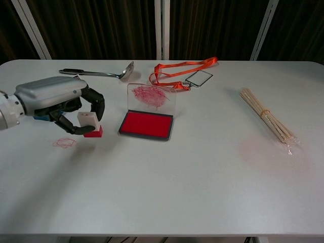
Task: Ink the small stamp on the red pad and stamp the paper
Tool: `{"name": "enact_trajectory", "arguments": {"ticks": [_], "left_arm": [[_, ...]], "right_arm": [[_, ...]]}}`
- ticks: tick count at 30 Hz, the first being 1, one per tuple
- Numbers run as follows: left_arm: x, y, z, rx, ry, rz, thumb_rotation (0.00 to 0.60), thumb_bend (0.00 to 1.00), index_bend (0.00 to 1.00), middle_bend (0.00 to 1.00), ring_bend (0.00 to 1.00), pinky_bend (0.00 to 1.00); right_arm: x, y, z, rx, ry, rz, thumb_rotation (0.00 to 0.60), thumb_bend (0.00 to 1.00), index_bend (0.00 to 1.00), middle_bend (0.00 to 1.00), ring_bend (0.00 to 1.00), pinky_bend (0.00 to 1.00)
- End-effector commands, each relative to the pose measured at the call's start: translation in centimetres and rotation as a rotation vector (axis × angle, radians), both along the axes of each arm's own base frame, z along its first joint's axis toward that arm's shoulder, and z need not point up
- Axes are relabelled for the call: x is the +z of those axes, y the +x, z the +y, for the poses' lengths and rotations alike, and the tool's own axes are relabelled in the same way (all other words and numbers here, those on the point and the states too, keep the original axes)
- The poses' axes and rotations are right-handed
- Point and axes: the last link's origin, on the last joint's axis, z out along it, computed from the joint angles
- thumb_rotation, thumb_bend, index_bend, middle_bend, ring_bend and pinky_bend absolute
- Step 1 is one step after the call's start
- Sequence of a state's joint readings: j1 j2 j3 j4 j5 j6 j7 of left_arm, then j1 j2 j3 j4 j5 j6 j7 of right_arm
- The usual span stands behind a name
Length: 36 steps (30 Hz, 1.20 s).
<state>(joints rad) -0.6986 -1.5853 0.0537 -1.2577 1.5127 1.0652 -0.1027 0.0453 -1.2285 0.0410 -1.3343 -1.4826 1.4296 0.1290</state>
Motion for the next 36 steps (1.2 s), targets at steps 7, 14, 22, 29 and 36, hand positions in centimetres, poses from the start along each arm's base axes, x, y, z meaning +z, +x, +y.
{"name": "enact_trajectory", "arguments": {"ticks": [7, 14, 22, 29, 36], "left_arm": [[0.1, -3.6, -0.3, 0.031, 0.031, 0.009, 0.600, 0.42, 0.63, 0.64, 0.96, 1.00], [0.3, -5.3, -0.6, 0.054, 0.032, 0.005, 0.600, 0.42, 0.63, 0.64, 0.96, 1.00], [0.4, -5.7, -0.4, 0.053, 0.045, -0.008, 0.600, 0.42, 0.63, 0.63, 0.96, 1.00], [0.2, -6.5, -0.5, 0.076, 0.035, -0.014, 0.600, 0.42, 0.63, 0.63, 0.96, 1.00], [0.1, -7.1, -0.4, 0.084, 0.041, -0.023, 0.600, 0.42, 0.62, 0.63, 0.96, 1.00]], "right_arm": [[0.2, 0.5, 0.2, 0.006, -0.008, 0.012, 0.600, 0.16, 0.00, 0.00, 0.00, 0.00], [0.2, 0.6, 0.2, 0.000, -0.004, 0.018, 0.600, 0.16, 0.00, 0.00, 0.00, 0.00], [0.0, 0.9, 0.2, 0.005, 0.000, 0.023, 0.600, 0.16, 0.00, 0.00, 0.00, 0.00], [0.2, 1.0, 0.2, 0.001, -0.003, 0.028, 0.600, 0.16, 0.00, 0.00, 0.00, 0.00], [0.1, 1.2, 0.2, 0.001, -0.002, 0.032, 0.600, 0.16, 0.00, 0.00, 0.00, 0.00]]}}
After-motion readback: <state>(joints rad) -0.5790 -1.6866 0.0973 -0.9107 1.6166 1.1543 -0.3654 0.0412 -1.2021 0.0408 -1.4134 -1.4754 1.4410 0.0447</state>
